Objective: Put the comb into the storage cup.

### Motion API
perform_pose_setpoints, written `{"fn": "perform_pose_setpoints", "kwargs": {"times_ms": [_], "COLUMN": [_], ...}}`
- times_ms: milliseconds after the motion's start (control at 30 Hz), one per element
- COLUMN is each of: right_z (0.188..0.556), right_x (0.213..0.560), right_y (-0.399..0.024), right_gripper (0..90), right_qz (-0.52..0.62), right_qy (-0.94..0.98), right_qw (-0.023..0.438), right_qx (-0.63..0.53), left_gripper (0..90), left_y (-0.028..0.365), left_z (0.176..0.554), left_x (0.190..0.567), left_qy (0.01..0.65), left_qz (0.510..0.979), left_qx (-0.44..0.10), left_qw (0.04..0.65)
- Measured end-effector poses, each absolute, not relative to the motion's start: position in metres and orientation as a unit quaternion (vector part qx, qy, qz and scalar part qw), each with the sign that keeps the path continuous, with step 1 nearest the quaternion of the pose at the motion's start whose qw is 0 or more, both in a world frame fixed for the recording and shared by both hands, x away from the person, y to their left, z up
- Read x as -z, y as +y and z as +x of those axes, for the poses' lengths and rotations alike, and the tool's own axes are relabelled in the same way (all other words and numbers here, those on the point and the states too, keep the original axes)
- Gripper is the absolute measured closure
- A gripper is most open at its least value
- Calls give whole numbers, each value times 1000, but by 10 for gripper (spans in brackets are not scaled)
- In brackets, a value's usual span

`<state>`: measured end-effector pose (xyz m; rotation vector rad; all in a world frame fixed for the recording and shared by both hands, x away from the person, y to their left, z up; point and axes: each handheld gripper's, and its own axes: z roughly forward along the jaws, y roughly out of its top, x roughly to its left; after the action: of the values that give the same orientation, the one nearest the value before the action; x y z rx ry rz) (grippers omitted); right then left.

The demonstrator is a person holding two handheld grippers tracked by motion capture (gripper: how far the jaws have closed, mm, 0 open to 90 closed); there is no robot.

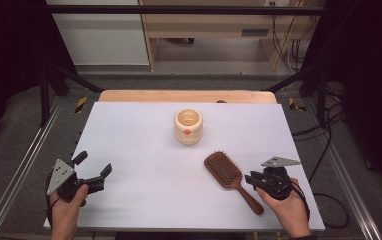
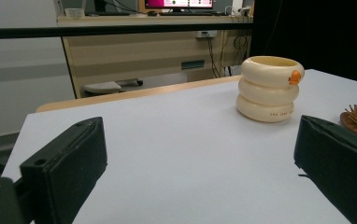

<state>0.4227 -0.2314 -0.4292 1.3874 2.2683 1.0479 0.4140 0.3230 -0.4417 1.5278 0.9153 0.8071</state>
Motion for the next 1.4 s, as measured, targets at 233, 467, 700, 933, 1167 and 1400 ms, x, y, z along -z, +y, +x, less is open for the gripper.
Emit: {"fn": "perform_pose_setpoints", "kwargs": {"times_ms": [233,467,700,933,1167,1400], "right_z": [427,430,431,431,433,433], "right_x": [426,426,428,434,439,442], "right_y": [-209,-196,-194,-190,-191,-192], "right_gripper": [212,121,104,104,232,434], "right_qz": [459,441,426,433,444,451], "right_qy": [820,830,850,859,862,864], "right_qw": [142,155,118,104,91,80], "right_qx": [-312,-304,-287,-252,-228,-209], "left_gripper": [25,25,24,24,24,24], "left_y": [323,322,323,322,320,321], "left_z": [415,415,416,415,416,417], "left_x": [442,442,443,442,443,443], "left_qy": [390,389,390,388,385,386], "left_qz": [647,647,648,651,653,652], "left_qx": [-342,-340,-338,-338,-336,-336], "left_qw": [559,560,560,559,559,559]}}
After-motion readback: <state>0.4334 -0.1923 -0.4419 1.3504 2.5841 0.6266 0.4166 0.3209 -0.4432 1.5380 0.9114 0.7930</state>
